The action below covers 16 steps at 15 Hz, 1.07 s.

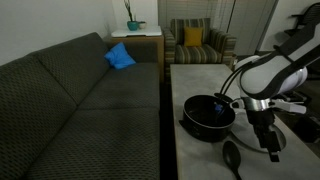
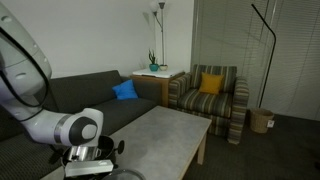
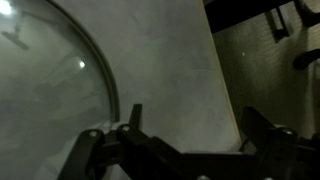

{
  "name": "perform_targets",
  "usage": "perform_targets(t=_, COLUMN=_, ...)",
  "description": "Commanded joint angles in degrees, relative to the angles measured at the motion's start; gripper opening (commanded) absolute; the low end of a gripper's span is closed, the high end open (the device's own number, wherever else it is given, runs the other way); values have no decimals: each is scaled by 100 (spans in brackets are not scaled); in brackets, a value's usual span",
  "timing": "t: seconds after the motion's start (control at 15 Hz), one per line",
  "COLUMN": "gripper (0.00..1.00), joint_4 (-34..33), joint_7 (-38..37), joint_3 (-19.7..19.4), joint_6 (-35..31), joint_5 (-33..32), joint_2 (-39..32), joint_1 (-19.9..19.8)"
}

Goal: Pick up the black spoon from the table and put it in the black pot. Pick up the back spoon from the black pot and put it on the table.

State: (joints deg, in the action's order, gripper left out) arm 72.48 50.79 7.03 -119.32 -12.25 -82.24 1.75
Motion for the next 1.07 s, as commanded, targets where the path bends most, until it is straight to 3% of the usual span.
perform_targets(t=0.0, gripper=100, joint_4=752, joint_7=-693, joint_3=-306, joint_6=-560, joint_5=-300, joint_2=653, joint_1=330)
perform_targets(t=0.4, gripper=100, joint_4=1692, joint_7=-1833, joint_3=-660, joint_6=-1122, joint_5=-714, joint_2=1521, joint_1=766)
perform_targets(t=1.0, gripper=100, joint_4=2631, joint_7=-3041, joint_3=-635, joint_6=-1239, joint_5=-1385, joint_2=2440, joint_1=859)
